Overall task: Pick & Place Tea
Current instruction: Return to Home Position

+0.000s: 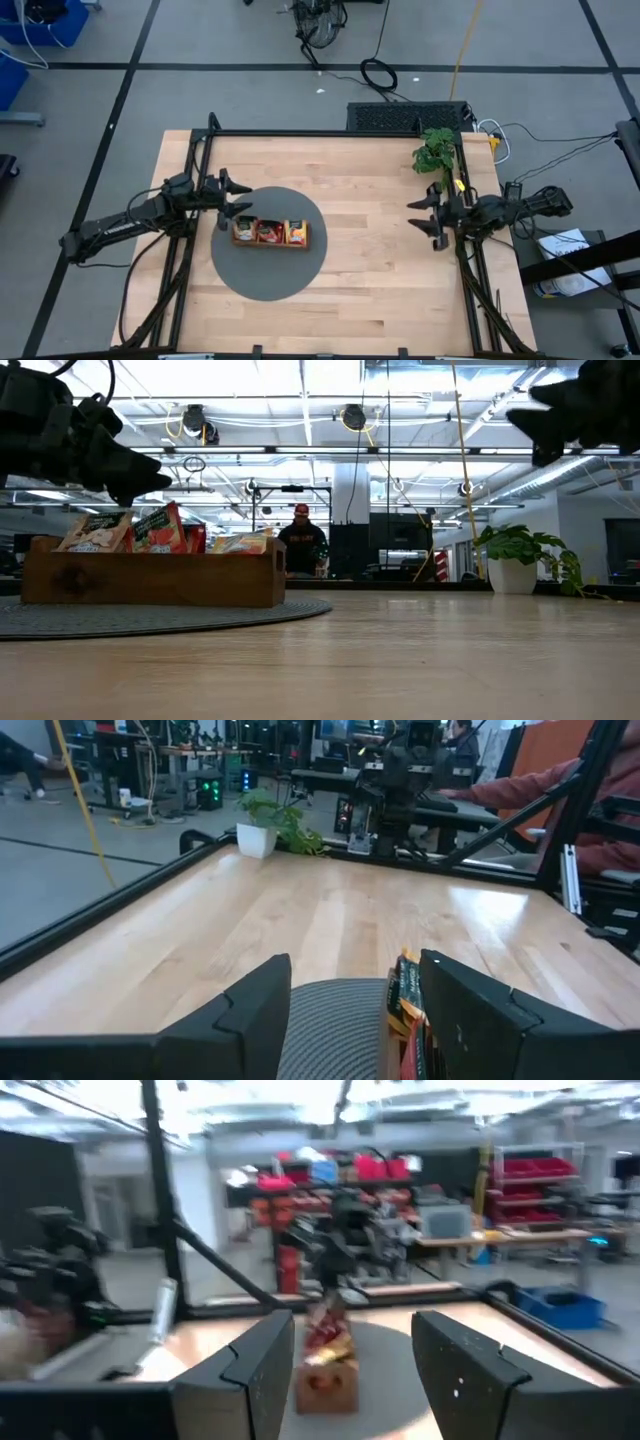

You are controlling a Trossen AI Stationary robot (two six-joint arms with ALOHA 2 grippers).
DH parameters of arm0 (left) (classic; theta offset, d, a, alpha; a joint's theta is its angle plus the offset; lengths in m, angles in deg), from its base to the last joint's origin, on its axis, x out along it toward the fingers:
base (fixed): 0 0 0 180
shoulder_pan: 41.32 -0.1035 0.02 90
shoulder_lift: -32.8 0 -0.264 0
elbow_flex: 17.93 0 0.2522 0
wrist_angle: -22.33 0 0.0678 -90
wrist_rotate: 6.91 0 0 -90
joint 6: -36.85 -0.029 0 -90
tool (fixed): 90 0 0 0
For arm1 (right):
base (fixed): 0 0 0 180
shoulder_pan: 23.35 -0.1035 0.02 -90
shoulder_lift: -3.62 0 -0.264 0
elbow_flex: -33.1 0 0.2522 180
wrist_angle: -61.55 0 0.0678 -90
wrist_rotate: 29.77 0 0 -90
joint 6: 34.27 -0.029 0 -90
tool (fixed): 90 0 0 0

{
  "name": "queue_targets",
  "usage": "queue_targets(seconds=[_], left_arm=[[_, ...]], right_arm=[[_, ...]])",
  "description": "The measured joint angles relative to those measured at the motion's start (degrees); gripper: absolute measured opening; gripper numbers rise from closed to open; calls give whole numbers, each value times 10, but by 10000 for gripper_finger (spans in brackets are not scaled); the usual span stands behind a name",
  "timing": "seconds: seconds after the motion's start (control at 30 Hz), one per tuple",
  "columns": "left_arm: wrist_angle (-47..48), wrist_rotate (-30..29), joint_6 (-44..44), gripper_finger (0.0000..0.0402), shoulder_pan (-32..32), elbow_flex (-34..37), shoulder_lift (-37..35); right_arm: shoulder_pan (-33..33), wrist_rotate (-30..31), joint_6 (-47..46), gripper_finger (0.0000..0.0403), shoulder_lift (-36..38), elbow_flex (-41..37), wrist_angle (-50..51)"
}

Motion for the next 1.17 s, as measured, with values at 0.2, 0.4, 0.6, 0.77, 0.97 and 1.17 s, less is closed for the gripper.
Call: queue_targets(seconds=[0.2, 0.4, 0.6, 0.77, 0.97, 1.17], left_arm=[[-2, 0, 1, 217, 0, 0, 0], [-2, 0, 1, 214, 0, 0, 0], [-3, 0, 1, 214, 0, 0, 0], [-3, 0, 1, 214, 0, 0, 0], [-3, 0, 0, 214, 0, 0, 0], [-3, 0, 0, 214, 0, 0, 0]], right_arm=[[0, -27, 3, 187, 1, 0, 3], [0, -26, 6, 187, 1, -1, 7], [0, -26, 8, 187, 1, -1, 6], [0, -26, 8, 187, 1, -1, 6], [0, -25, 8, 187, 1, -2, 6], [0, -25, 8, 187, 1, -2, 6]])
